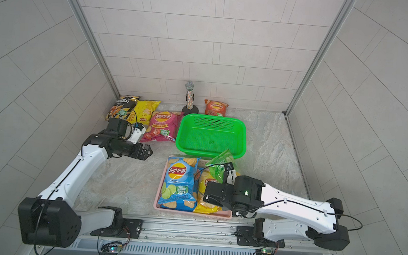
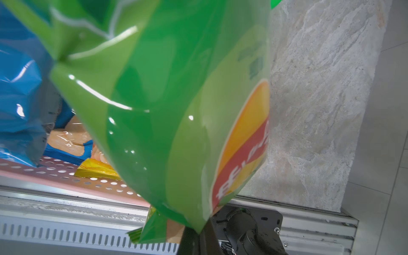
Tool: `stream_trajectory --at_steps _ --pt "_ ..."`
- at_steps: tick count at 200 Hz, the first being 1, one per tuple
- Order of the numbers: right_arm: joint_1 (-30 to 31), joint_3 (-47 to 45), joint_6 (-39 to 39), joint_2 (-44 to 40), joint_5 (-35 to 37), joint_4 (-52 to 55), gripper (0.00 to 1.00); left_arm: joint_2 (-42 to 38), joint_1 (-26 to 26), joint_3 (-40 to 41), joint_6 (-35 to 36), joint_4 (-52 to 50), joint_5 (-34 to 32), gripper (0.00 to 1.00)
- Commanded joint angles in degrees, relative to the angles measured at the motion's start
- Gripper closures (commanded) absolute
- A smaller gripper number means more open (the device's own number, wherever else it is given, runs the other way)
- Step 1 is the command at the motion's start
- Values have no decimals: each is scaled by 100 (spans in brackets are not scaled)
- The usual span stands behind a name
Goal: Put the potato chips into the basket
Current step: Place the potato chip in the basket.
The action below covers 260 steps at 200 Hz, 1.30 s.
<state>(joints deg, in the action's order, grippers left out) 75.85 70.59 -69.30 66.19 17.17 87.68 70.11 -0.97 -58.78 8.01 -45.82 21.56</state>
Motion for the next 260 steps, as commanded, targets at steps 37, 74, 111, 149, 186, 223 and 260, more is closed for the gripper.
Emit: stream_trajectory --at_steps 37,74,111,149,186,223,260 --pt "78 327 -63 803 138 74 100 -69 32 8 80 -74 33 0" --pt "75 319 38 1199 106 -191 74 -68 28 11 76 -71 19 1" --pt "70 552 463 813 -40 -889 45 -37 28 6 86 -71 23 1" --pt "-716 -9 912 -424 -582 -1560 37 -6 34 7 89 -61 15 1" --pt "-2653 -1479 1297 -1893 -1692 -2531 33 3 32 16 87 -55 -11 1" --pt "-4118 -2697 1574 -2499 -2853 -3349 34 19 26 16 85 -61 -16 1" --pt "-4920 -3264 1801 -2621 -3721 -4012 39 19 28 15 86 -62 -26 0"
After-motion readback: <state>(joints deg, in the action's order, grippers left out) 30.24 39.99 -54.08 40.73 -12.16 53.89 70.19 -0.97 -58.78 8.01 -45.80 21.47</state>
